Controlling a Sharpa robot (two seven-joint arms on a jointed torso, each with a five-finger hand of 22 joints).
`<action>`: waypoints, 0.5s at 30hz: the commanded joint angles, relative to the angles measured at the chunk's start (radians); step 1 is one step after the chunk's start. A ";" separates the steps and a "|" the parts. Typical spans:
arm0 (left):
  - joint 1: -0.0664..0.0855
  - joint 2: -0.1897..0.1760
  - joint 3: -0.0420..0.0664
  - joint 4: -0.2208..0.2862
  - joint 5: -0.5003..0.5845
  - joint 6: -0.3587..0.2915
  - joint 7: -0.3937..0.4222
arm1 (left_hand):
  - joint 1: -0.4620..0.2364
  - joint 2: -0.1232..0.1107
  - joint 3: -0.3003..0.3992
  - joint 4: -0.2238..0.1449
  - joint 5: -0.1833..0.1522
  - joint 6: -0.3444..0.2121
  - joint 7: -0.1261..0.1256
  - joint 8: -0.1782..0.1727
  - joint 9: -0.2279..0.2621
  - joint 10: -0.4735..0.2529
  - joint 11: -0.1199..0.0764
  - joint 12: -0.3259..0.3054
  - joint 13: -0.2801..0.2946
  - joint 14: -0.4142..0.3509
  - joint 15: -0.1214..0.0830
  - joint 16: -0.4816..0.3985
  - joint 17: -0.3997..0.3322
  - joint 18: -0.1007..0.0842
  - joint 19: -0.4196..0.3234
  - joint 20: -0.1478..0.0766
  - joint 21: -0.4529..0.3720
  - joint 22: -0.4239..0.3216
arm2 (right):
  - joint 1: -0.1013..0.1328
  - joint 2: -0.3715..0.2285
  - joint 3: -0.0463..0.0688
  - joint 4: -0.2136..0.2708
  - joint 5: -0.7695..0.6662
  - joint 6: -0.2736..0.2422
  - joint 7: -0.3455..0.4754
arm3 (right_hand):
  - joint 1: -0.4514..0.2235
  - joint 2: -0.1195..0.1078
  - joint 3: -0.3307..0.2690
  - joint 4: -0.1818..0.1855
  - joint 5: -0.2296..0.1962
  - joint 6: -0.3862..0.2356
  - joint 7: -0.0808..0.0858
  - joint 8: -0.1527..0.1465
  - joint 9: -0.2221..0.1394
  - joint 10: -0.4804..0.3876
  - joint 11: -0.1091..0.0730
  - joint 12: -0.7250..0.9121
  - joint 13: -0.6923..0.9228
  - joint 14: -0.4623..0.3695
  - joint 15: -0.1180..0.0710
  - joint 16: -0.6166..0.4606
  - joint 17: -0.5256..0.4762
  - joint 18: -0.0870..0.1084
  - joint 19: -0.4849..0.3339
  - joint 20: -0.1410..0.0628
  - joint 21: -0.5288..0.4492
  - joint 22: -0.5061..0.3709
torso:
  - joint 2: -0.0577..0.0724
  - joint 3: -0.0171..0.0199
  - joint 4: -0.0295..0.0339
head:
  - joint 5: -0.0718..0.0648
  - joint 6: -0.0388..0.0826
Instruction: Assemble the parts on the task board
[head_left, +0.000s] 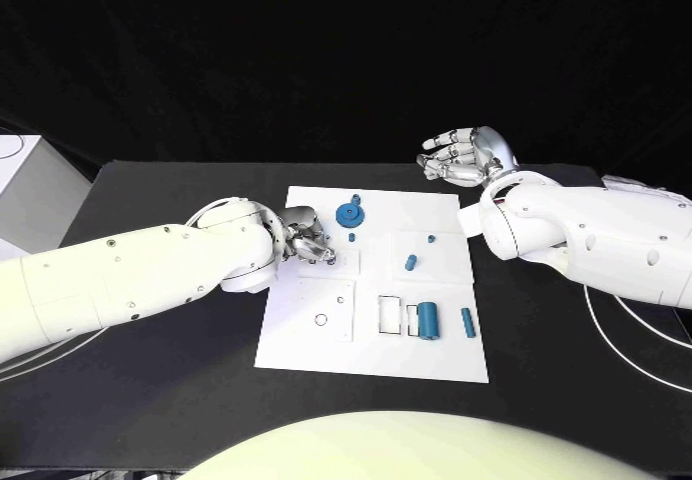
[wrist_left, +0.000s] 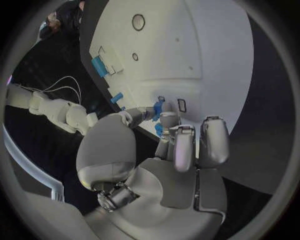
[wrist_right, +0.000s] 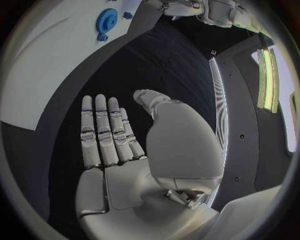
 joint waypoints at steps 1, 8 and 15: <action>-0.001 0.002 0.000 0.000 0.009 0.029 0.009 | 0.011 -0.002 0.248 -0.245 0.004 0.009 -0.002 -0.002 0.001 0.000 -0.002 -0.005 -0.001 0.074 -0.006 0.001 0.160 -0.008 0.005 0.000 0.005 0.000 | 0.000 0.000 0.000 0.000 -0.005 0.011 0.013 | -0.007 0.006 0.000 -0.003 0.004 -0.007 0.039 0.003 -0.001 -0.005 0.003 -0.003 -0.001 -0.005 0.001 -0.004 -0.001 0.013 -0.007 0.003 -0.002 -0.001 | 0.000 0.0000 0.0002 | -0.001 0.000; -0.002 0.002 0.000 -0.004 0.015 0.037 0.010 | 0.011 -0.002 0.248 -0.245 0.004 0.009 -0.002 -0.002 0.001 0.000 -0.002 -0.005 -0.001 0.074 -0.006 0.001 0.160 -0.008 0.005 0.000 0.005 0.000 | -0.001 0.002 0.000 -0.003 -0.003 0.015 0.013 | -0.008 0.006 0.000 -0.003 0.004 -0.007 0.040 0.004 -0.002 -0.005 0.004 -0.003 -0.002 -0.005 0.002 -0.005 -0.002 0.013 -0.007 0.003 -0.002 -0.002 | 0.000 0.0000 0.0004 | -0.003 0.000; -0.002 0.001 0.000 -0.006 0.018 0.044 0.010 | 0.011 -0.002 0.249 -0.244 0.003 0.009 -0.002 -0.003 0.001 -0.002 -0.002 -0.007 -0.005 0.074 -0.006 0.001 0.160 -0.008 0.004 0.000 0.004 -0.001 | -0.002 0.004 0.000 -0.004 -0.002 0.016 0.012 | -0.008 0.006 0.000 -0.003 0.004 -0.007 0.040 0.004 -0.002 -0.005 0.004 -0.003 -0.002 -0.005 0.002 -0.005 -0.002 0.013 -0.007 0.003 -0.002 -0.002 | 0.001 0.0001 -0.0001 | -0.003 0.000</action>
